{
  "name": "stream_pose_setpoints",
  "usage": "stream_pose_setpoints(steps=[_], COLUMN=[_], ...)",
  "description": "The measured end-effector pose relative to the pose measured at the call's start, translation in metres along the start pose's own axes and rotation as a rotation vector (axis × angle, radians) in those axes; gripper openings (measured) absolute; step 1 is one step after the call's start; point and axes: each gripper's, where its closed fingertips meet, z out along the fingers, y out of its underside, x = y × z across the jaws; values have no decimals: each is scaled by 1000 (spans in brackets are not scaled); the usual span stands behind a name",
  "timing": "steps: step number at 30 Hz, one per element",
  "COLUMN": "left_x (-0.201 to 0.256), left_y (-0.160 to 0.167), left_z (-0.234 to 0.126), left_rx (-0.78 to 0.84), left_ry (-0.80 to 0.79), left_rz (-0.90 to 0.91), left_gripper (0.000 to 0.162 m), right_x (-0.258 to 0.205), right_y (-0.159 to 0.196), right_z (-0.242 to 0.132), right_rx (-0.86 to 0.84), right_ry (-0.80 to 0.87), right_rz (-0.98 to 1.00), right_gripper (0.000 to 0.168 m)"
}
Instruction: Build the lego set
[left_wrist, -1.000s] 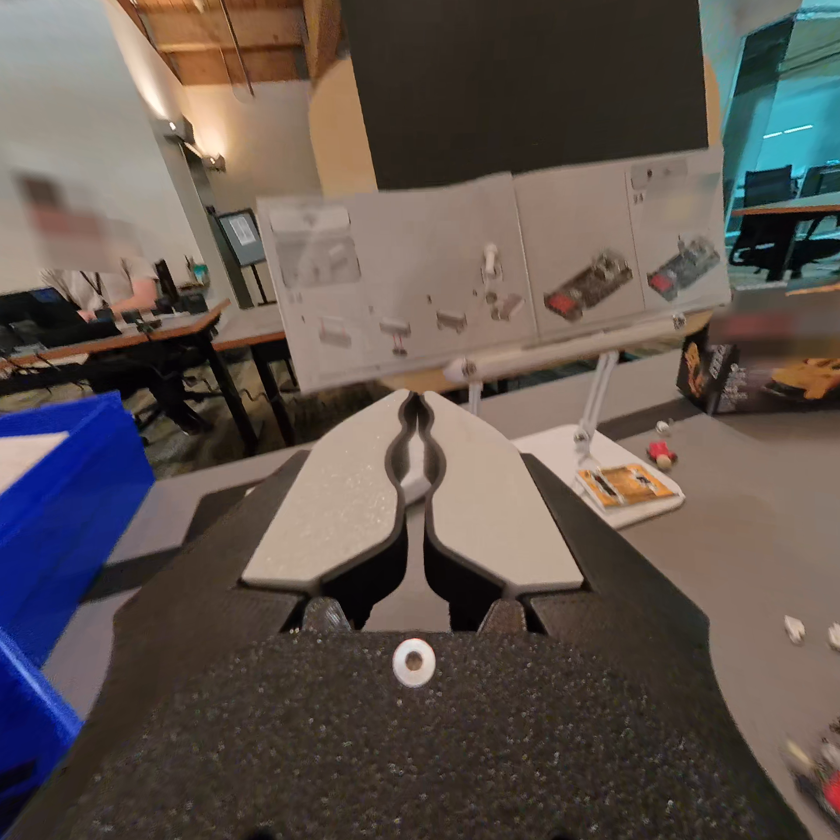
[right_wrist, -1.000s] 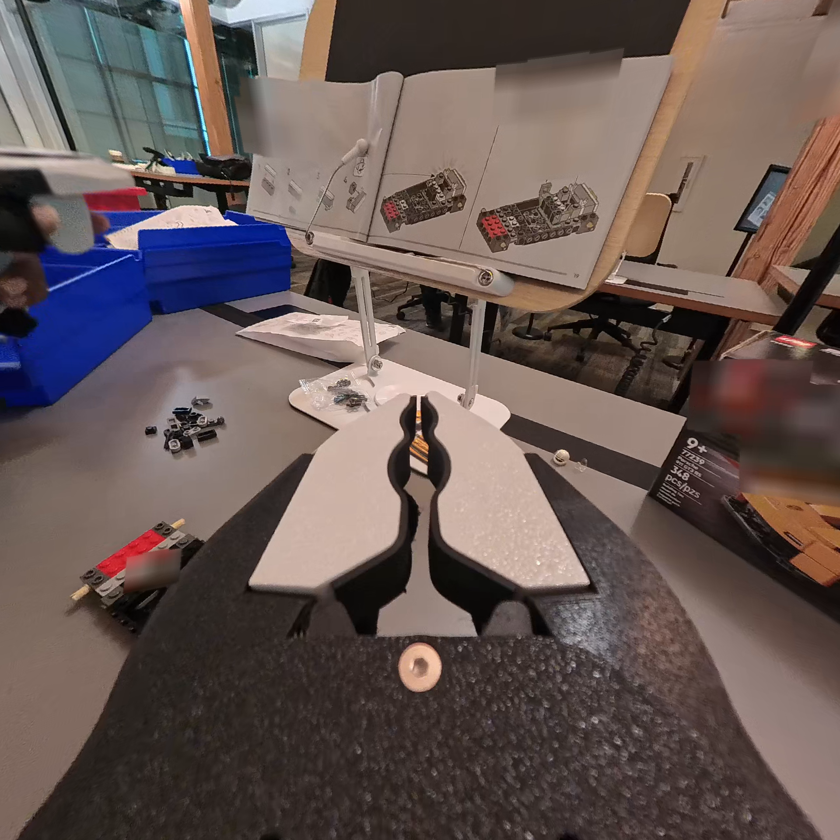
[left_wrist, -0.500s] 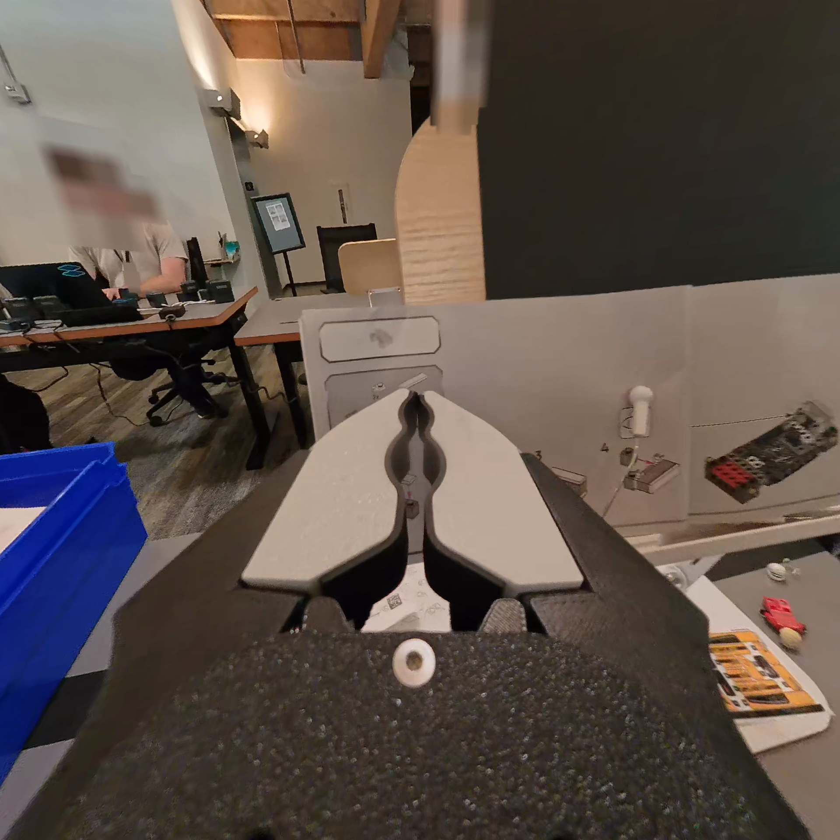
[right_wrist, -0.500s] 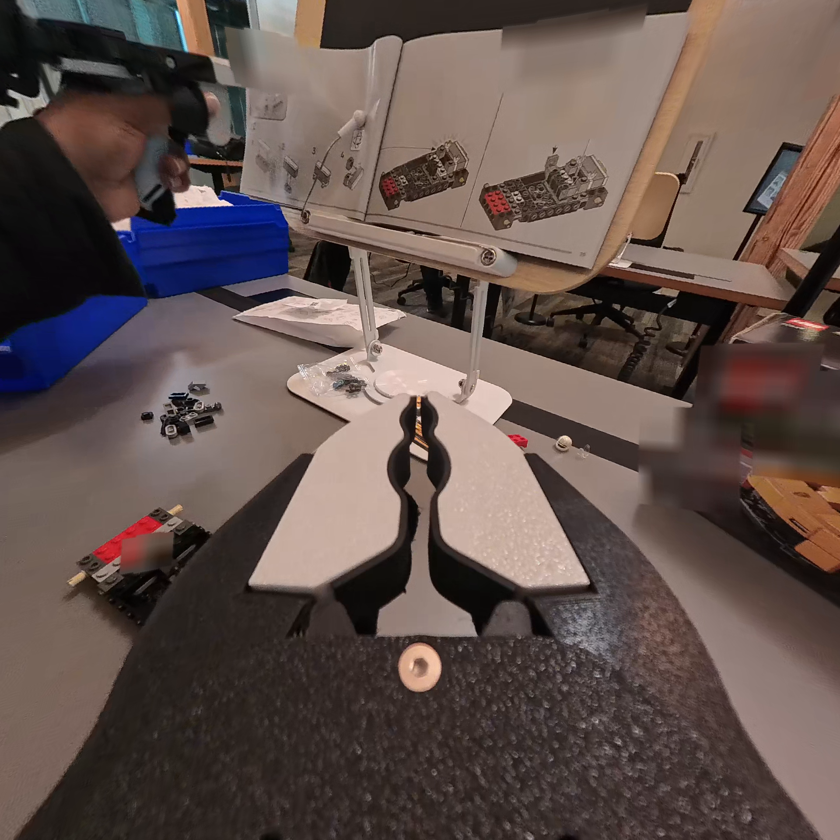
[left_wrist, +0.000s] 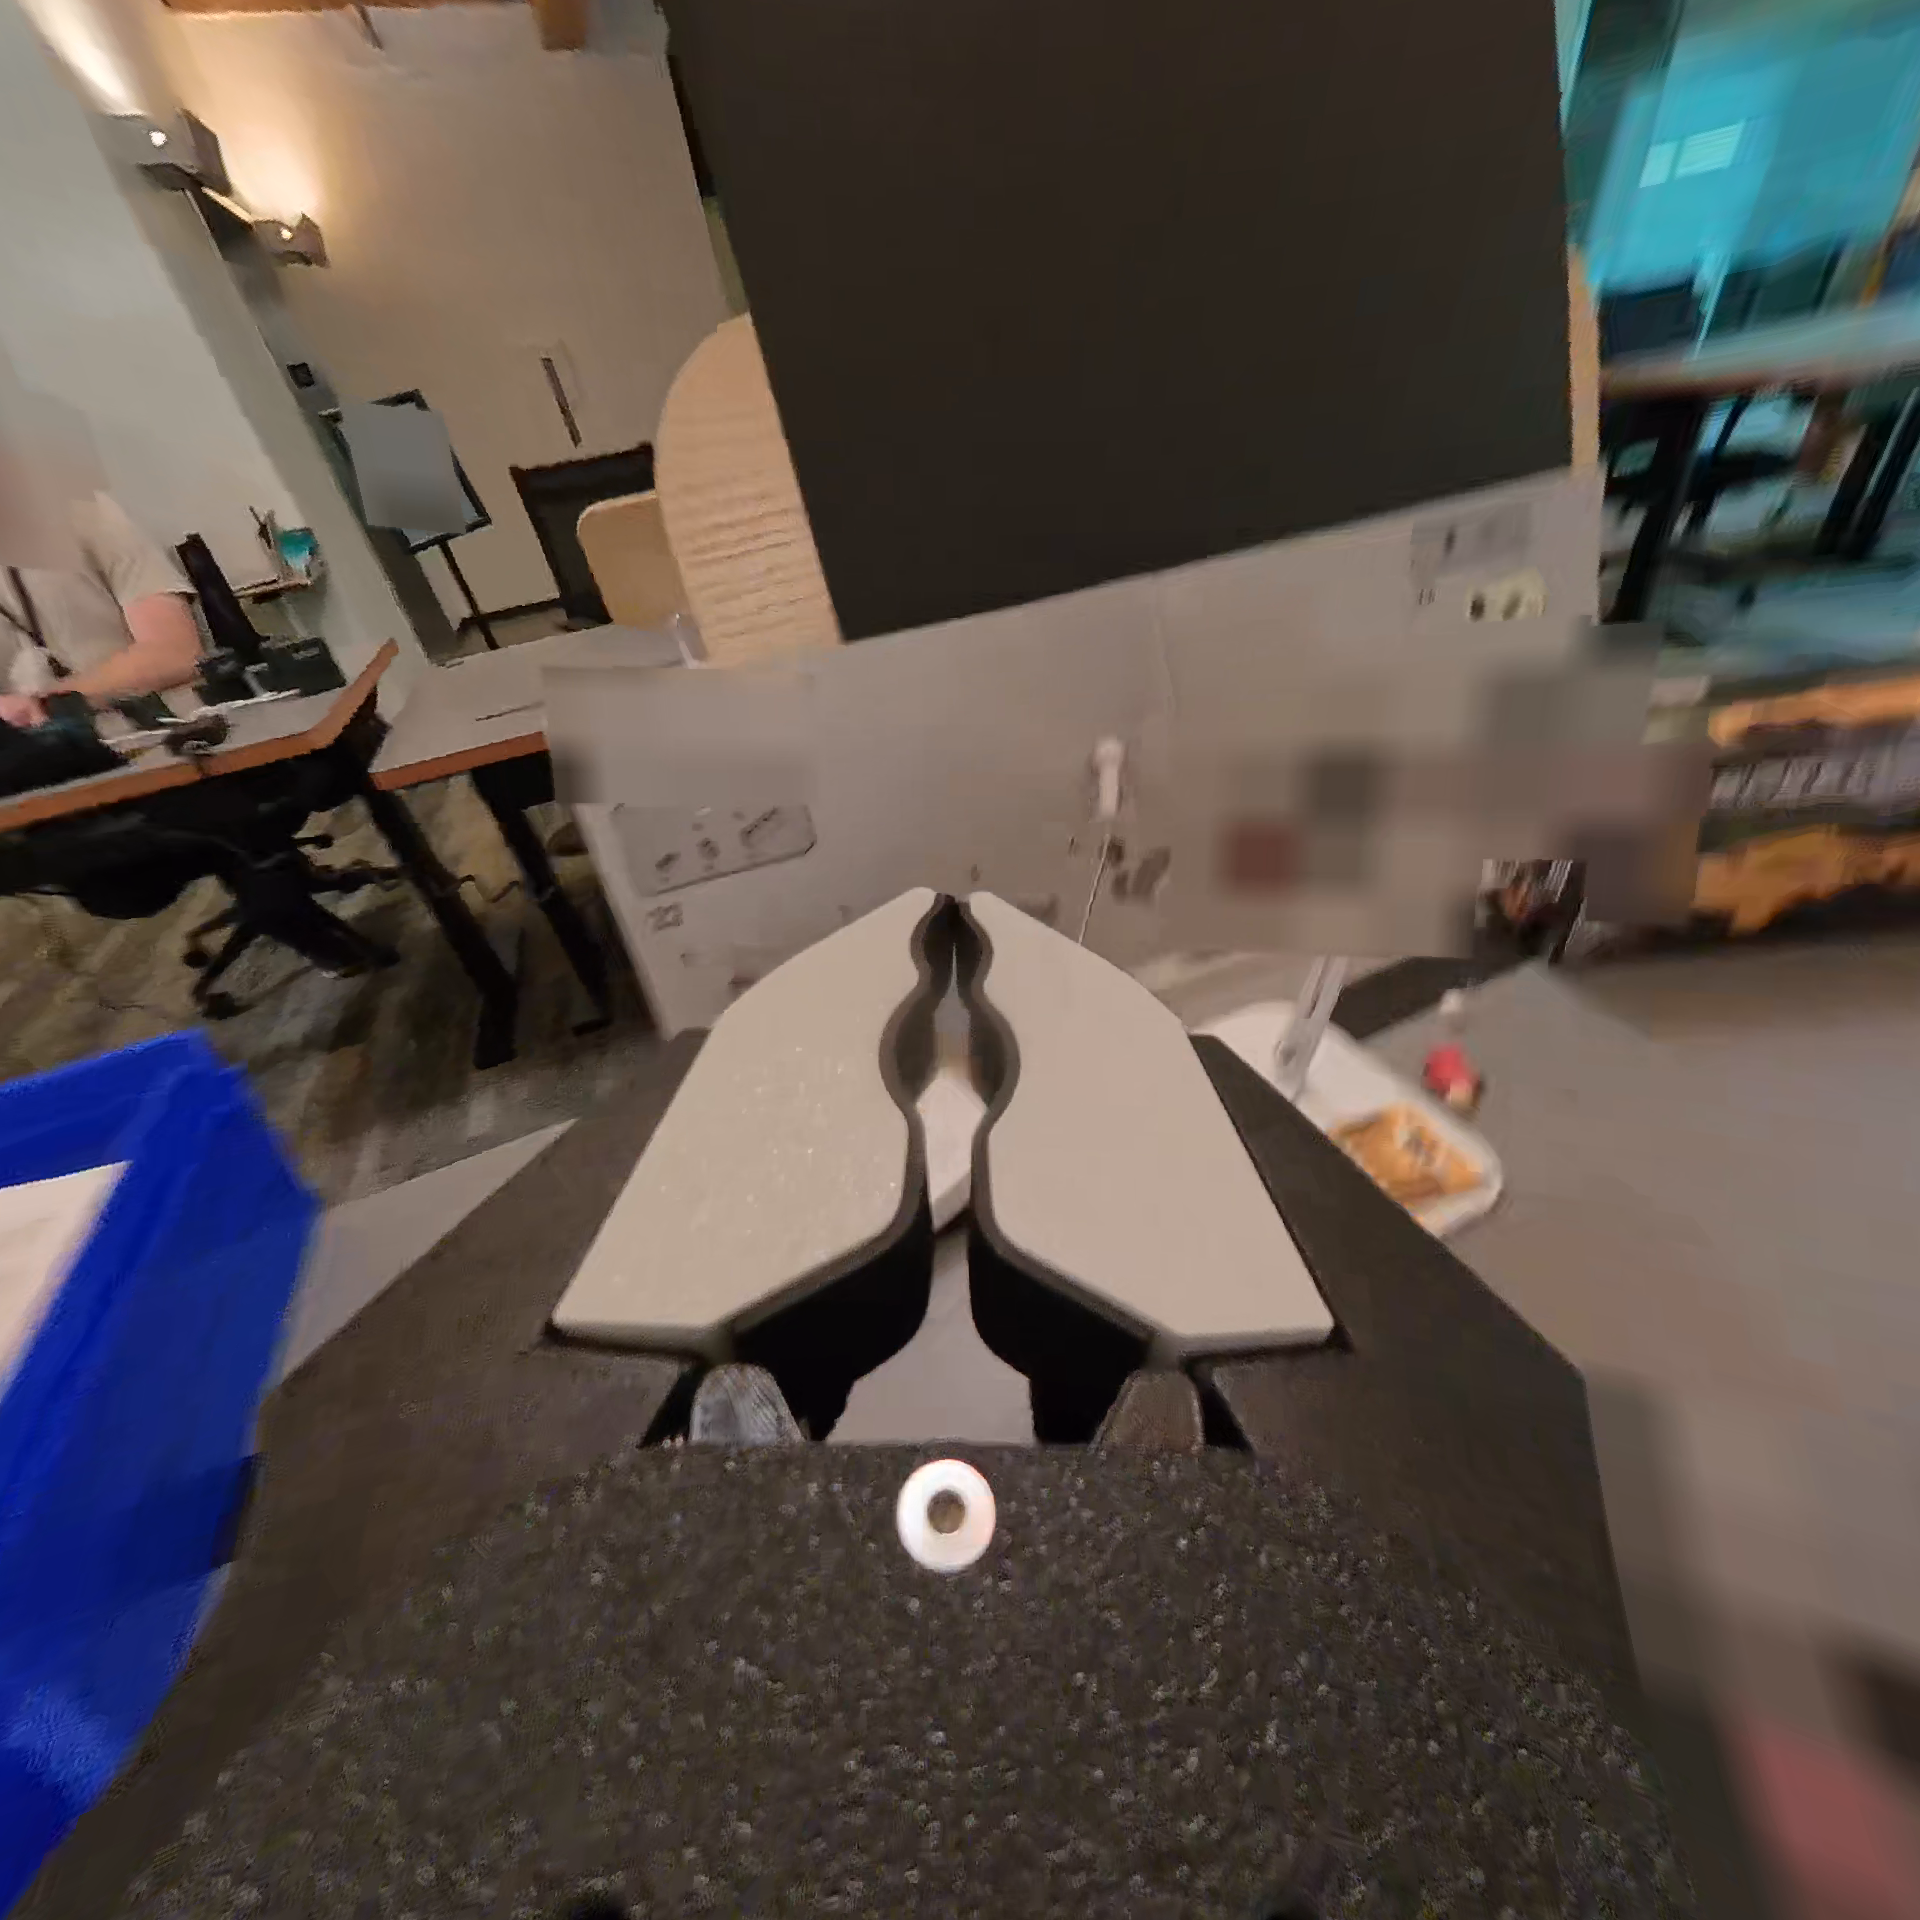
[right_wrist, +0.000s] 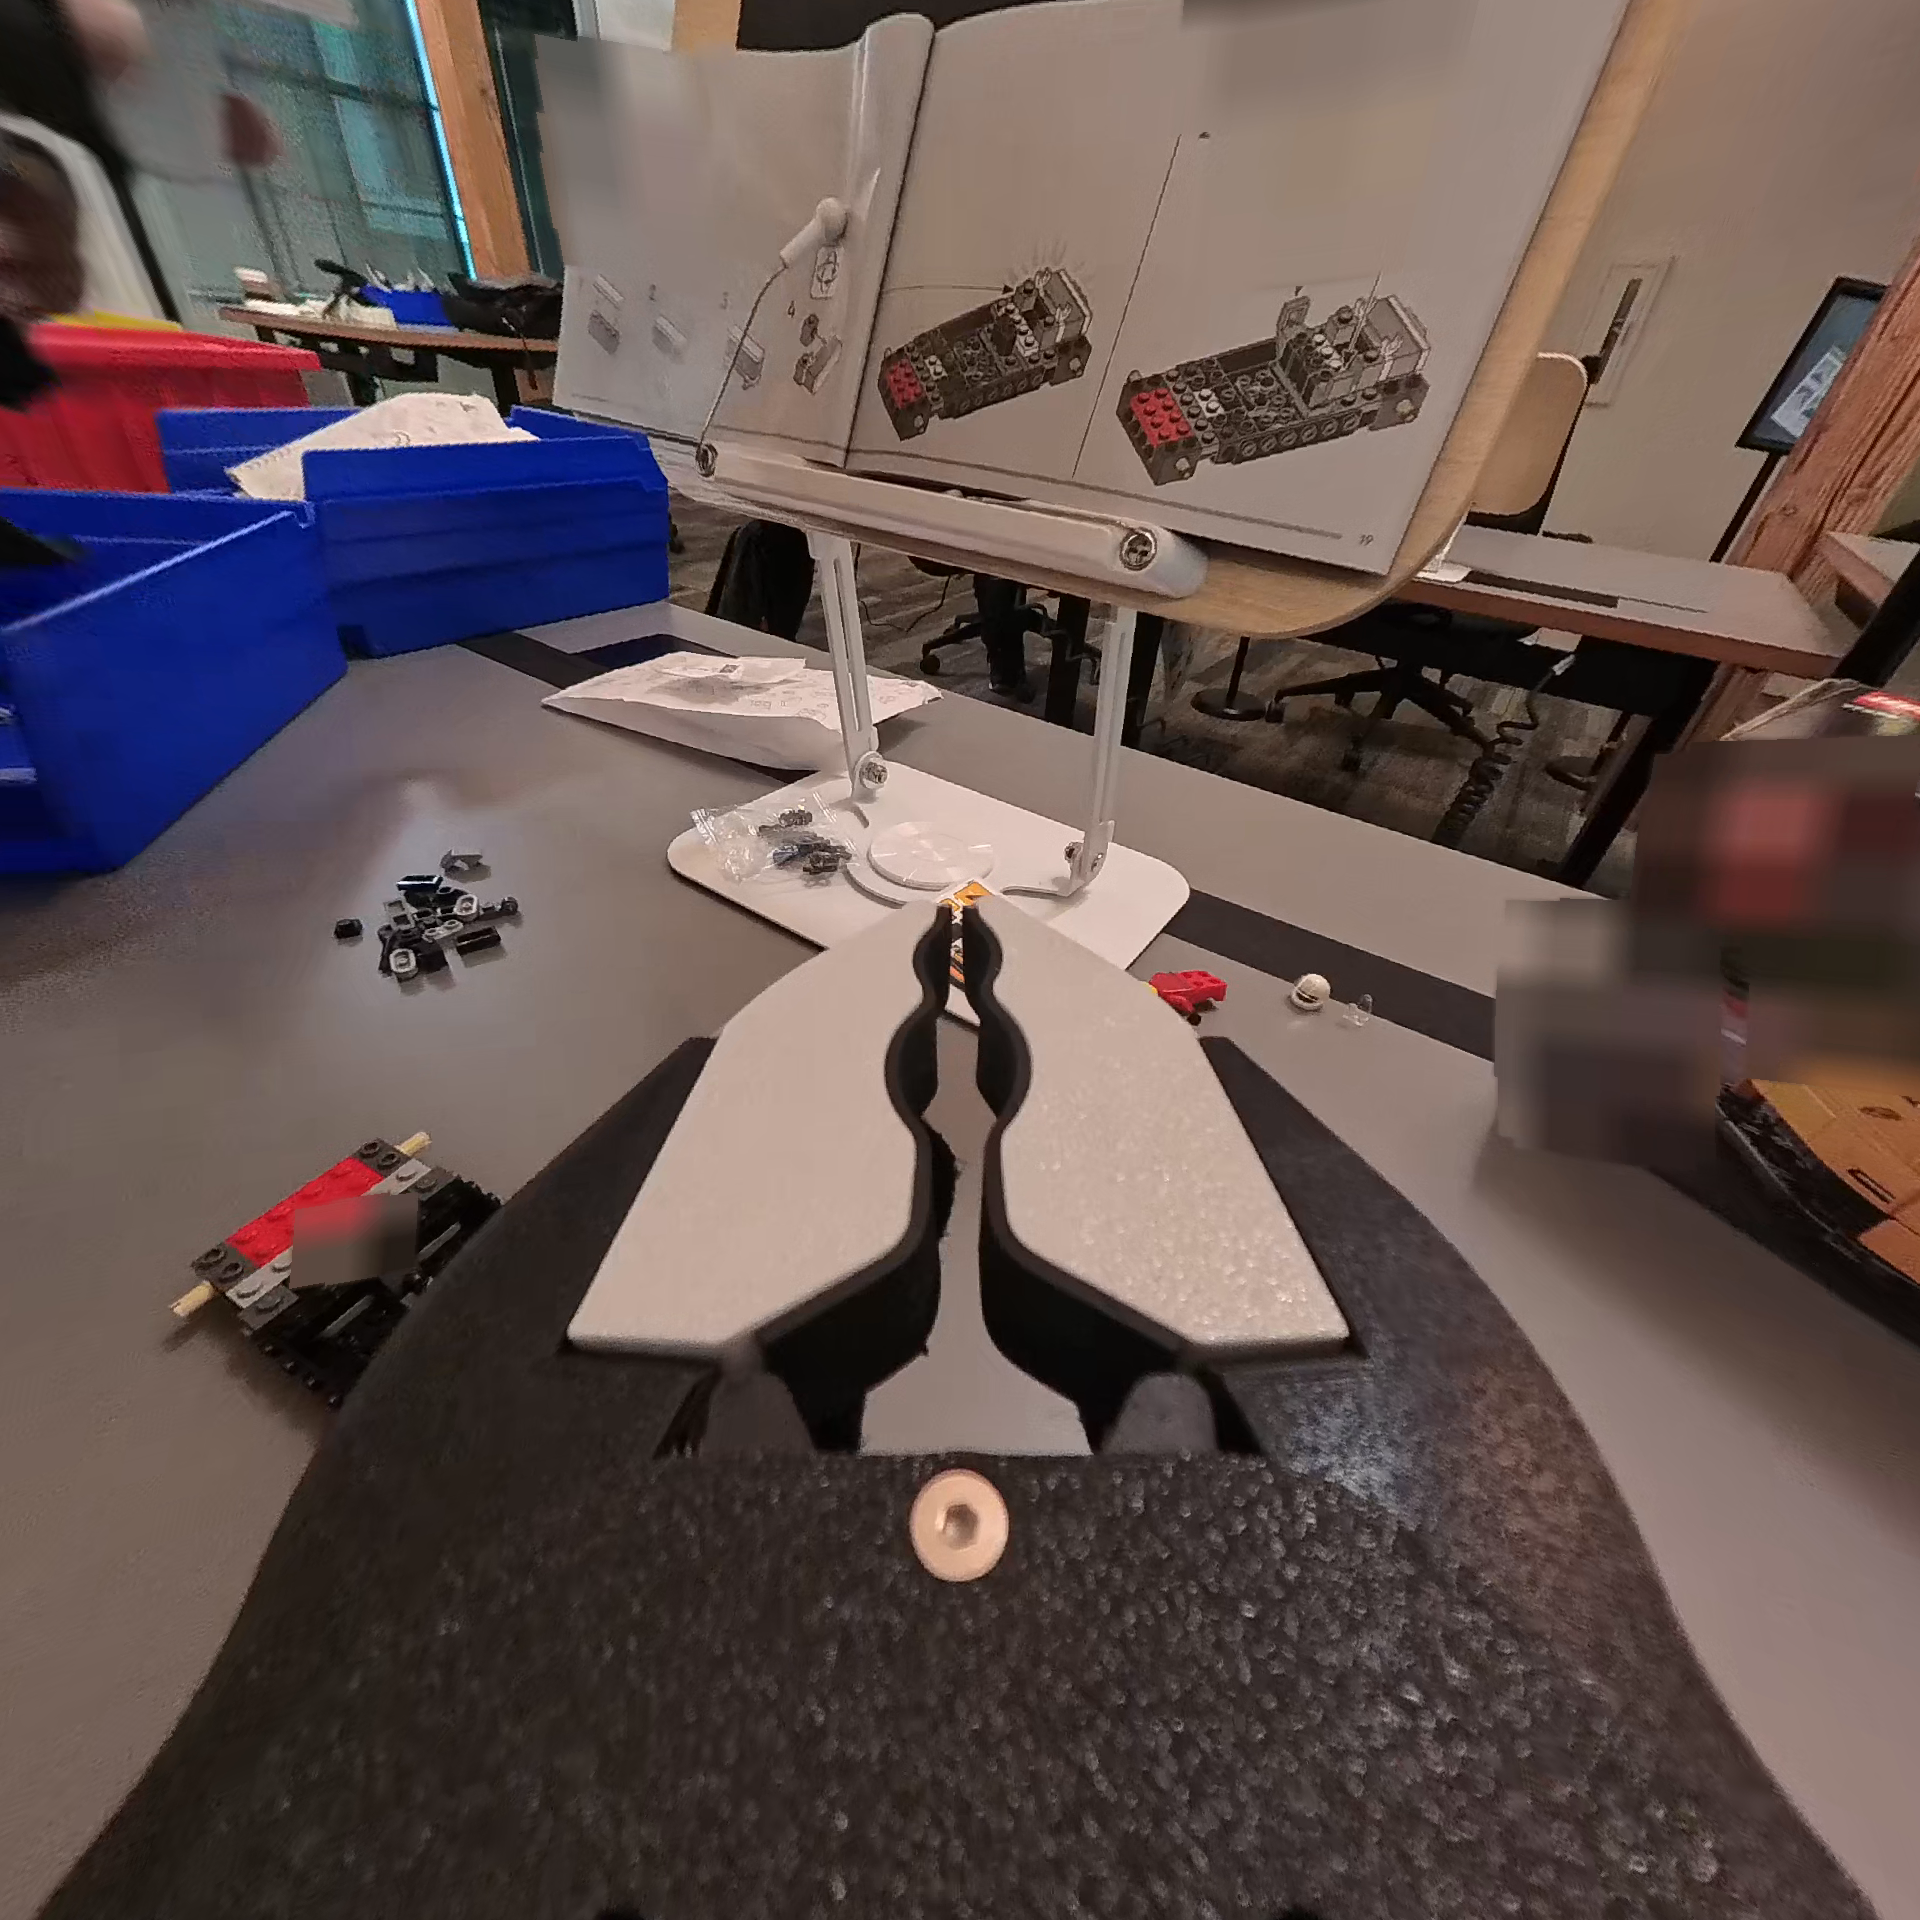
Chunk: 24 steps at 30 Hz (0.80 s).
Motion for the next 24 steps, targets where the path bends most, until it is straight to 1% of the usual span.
stream_pose_setpoints(steps=[2, 4, 5, 8, 12, 15, 17, 19, 21, 24], left_x=[-20, -59, -81, -138, -190, -204, -213, -220, -227, -232], left_y=[6, 14, 23, 65, 134, 187, 220, 247, 267, 286], left_z=[-33, -67, -83, -123, -164, -184, -196, -203, -207, -208], left_rx=[-133, -243, -318, -556, -871, -1111, -1287, -1428, -1532, -1614], left_ry=[-16, -74, -104, -125, -81, 4, 47, 76, 96, 125], left_rz=[104, 175, 197, 184, 143, 122, 155, 171, 190, 179], left_gripper=[0, 0, 0, 3, 9, 14, 19, 22, 23, 26], right_x=[-1, -2, -2, -3, -4, -6, -9, -11, -12, -10], right_y=[-1, -3, -4, -9, -16, -15, -13, -10, -8, -4], right_z=[0, -1, -1, -4, -7, -6, -5, -4, -3, -3], right_rx=[3, 8, 8, 22, 39, 31, 21, 12, 2, -10], right_ry=[-11, -28, -36, -42, -43, -47, -53, -62, -65, -67], right_rz=[8, 28, 36, 35, 22, 9, -1, -10, -19, -16], right_gripper=[1, 1, 1, 1, 1, 1, 1, 1, 1, 1])
